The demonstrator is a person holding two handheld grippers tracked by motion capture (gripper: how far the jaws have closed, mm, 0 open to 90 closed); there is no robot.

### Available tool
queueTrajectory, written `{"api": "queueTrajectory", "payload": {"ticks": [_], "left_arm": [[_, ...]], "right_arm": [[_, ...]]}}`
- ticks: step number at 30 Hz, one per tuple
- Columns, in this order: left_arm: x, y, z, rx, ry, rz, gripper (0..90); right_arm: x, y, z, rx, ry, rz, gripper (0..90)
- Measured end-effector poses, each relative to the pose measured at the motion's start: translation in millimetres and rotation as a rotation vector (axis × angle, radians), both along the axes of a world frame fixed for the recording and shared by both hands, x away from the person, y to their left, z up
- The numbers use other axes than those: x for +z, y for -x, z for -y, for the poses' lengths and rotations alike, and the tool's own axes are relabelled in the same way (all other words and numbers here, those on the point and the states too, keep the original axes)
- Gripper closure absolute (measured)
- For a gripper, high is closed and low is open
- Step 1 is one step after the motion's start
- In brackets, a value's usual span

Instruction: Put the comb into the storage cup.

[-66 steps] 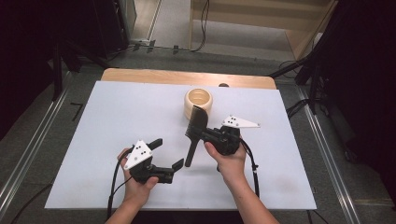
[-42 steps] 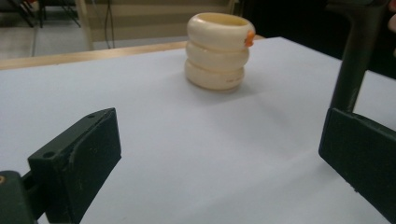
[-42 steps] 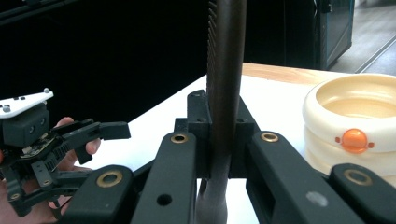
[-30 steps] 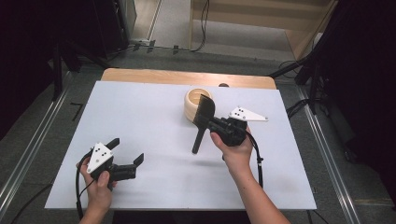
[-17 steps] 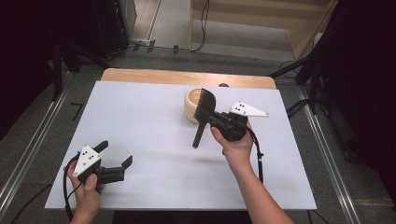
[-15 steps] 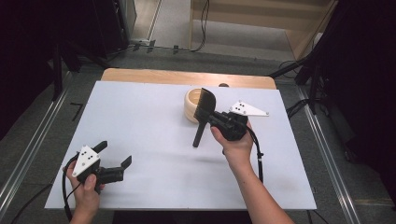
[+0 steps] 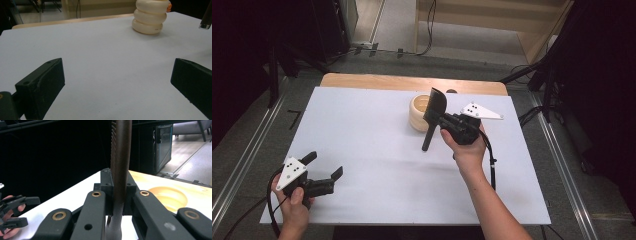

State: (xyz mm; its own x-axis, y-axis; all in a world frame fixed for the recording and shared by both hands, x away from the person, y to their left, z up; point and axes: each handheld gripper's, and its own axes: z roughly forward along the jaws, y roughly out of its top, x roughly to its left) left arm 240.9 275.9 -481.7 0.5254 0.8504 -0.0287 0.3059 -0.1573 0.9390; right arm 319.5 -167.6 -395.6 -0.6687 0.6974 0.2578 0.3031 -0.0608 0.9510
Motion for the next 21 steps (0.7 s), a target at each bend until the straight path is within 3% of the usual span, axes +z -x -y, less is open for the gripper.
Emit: {"api": "queueTrajectory", "payload": {"ticks": [12,16,21], "left_arm": [[-5.1,2.0,-5.9,-0.024,0.016,0.018,0.0],[-4.4,4.1,-7.8,-0.036,0.054,0.021,0.0],[-5.1,7.3,-9.2,-0.065,0.063,0.04,0.0]], "right_arm": [[7.1,-6.2,3.1,-0.018,-0.006,0.016,82.2],[10.8,-9.2,5.9,-0.028,-0.007,0.024,82.2],[12.9,-12.5,9.1,-0.041,-0.014,0.021,82.2]]}}
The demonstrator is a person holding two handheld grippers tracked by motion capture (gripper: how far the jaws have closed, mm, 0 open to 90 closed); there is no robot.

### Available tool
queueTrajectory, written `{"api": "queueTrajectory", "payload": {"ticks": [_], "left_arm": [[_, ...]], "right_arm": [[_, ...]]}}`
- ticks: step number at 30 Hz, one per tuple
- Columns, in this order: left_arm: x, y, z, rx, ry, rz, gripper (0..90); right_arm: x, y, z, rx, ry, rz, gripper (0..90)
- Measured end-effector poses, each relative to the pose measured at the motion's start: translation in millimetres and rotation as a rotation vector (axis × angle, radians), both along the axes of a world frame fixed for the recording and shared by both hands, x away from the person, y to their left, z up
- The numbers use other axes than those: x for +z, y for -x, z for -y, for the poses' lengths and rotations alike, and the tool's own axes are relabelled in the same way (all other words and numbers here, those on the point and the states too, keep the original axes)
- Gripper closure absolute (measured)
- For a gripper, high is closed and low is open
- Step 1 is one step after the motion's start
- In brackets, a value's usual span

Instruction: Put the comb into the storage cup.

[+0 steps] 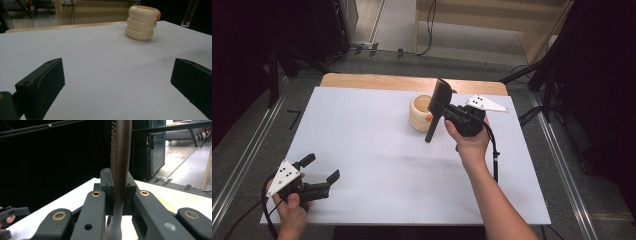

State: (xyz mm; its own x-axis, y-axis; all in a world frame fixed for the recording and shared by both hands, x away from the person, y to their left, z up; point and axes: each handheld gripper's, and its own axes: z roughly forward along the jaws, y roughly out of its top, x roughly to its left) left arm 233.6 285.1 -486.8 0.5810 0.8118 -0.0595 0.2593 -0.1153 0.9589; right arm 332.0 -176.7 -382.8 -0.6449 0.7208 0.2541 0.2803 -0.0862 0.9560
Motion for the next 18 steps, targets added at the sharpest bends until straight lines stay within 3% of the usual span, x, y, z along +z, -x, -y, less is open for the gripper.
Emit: {"api": "queueTrajectory", "payload": {"ticks": [18], "left_arm": [[-1.4,0.0,1.7,-0.01,-0.003,-0.005,0.0]], "right_arm": [[2.6,-14.0,3.7,-0.02,-0.009,0.001,82.3]]}}
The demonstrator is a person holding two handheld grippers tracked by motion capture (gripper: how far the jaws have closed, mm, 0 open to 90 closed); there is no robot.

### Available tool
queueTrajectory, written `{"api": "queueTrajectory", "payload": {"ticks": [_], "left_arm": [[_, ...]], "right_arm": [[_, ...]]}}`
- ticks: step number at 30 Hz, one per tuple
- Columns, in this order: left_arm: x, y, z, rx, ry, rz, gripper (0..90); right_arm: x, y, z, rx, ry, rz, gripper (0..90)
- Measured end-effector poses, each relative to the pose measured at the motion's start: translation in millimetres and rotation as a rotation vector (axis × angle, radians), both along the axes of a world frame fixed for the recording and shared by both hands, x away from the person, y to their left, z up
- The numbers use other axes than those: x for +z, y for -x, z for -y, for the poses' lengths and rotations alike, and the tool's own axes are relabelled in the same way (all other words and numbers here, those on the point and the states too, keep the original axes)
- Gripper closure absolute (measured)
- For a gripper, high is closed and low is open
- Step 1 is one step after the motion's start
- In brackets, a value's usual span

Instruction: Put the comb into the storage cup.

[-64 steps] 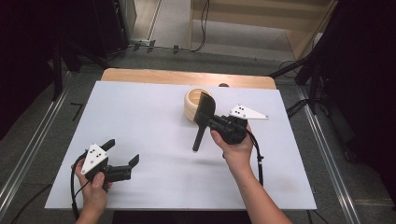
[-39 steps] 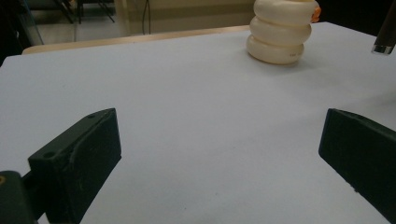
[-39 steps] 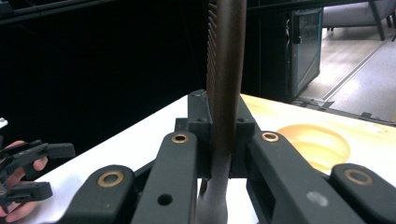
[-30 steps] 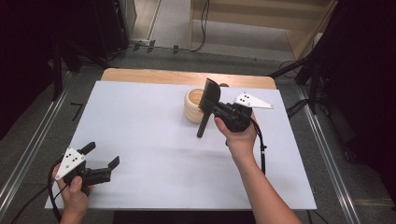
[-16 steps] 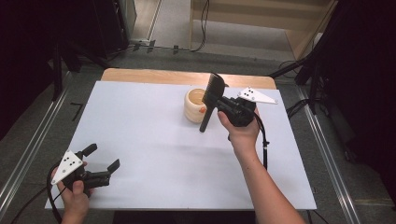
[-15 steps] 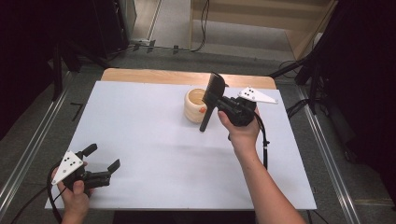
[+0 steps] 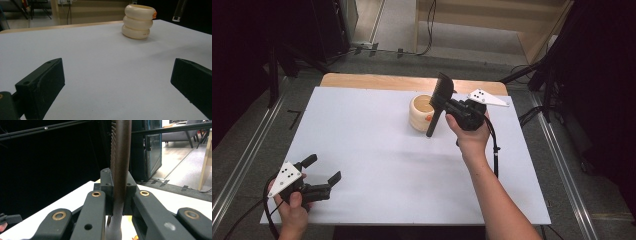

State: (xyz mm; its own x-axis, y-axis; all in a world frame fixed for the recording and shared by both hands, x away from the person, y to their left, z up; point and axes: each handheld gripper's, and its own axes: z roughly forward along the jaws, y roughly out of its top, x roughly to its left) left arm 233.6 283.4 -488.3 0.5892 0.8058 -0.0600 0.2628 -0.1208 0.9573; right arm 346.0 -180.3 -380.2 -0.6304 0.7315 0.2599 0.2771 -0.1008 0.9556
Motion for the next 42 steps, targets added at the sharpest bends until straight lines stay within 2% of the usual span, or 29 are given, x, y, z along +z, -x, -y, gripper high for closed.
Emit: {"api": "queueTrajectory", "payload": {"ticks": [24,33,42], "left_arm": [[-0.3,0.2,0.6,-0.007,0.006,-0.008,0.0],[-0.4,1.1,1.8,-0.004,-0.006,0.001,0.0],[-0.5,0.8,0.4,-0.002,0.004,-0.002,0.0]], "right_arm": [[17.1,-20.1,-0.9,-0.02,0.017,0.019,82.2],[21.2,-27.3,-1.7,-0.027,0.005,0.022,82.3],[27.0,-36.6,-3.3,-0.034,0.001,0.03,82.3]]}}
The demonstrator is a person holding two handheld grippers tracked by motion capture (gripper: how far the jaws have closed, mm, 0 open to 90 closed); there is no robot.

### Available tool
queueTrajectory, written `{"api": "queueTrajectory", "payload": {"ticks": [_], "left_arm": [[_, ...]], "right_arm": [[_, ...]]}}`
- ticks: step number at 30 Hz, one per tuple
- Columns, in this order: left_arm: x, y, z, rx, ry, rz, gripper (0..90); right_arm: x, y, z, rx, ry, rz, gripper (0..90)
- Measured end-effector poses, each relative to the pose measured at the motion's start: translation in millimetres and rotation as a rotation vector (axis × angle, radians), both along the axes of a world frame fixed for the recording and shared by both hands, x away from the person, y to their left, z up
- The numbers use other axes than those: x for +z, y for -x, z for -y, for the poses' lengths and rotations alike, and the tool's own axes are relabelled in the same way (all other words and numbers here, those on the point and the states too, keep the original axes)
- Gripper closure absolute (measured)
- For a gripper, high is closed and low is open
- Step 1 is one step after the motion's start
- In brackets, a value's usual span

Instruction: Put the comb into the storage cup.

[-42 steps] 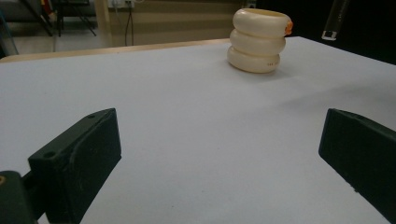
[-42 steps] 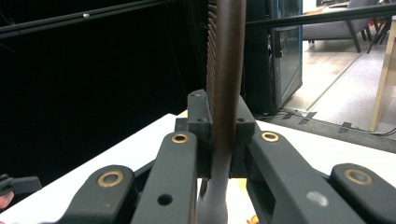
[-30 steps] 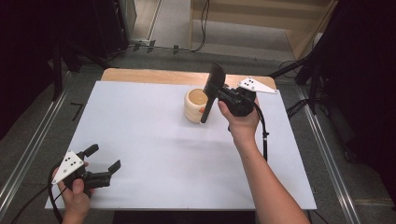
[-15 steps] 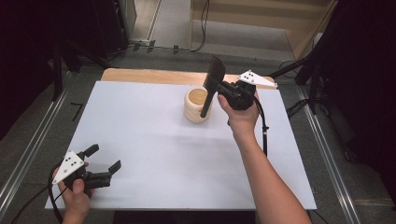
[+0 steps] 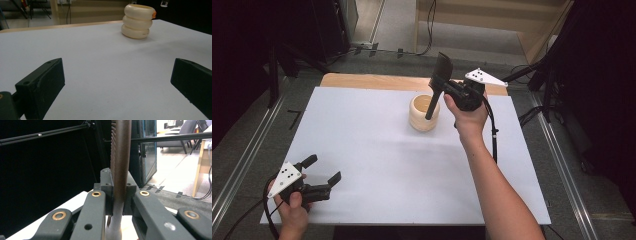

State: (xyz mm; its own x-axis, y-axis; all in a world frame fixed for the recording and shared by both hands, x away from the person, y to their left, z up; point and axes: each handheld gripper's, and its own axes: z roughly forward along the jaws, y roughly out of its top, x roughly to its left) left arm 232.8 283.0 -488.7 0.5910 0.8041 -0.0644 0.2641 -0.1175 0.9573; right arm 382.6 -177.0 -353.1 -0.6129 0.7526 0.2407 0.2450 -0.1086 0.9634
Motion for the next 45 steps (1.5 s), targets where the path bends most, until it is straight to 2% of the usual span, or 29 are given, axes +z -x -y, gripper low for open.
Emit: {"api": "queueTrajectory", "payload": {"ticks": [17,22,32,37,45], "left_arm": [[-0.1,0.0,0.3,-0.002,-0.006,0.0,0.0],[-0.3,-0.1,0.6,-0.003,-0.006,-0.001,0.0],[-0.4,0.0,1.2,-0.007,-0.009,0.001,0.0],[-0.4,0.0,1.4,-0.007,-0.011,0.0,0.0],[-0.5,-0.2,1.0,-0.008,-0.01,0.001,0.0]], "right_arm": [[6.5,-17.5,-3.4,-0.024,0.011,-0.002,82.3],[6.0,-21.7,-3.2,-0.037,0.015,0.009,82.2],[-3.0,-33.0,1.7,-0.058,0.0,-0.001,82.2],[-7.4,-37.2,0.4,-0.069,0.013,0.005,82.2],[-17.9,-46.1,-1.6,-0.081,0.028,-0.009,82.2]]}}
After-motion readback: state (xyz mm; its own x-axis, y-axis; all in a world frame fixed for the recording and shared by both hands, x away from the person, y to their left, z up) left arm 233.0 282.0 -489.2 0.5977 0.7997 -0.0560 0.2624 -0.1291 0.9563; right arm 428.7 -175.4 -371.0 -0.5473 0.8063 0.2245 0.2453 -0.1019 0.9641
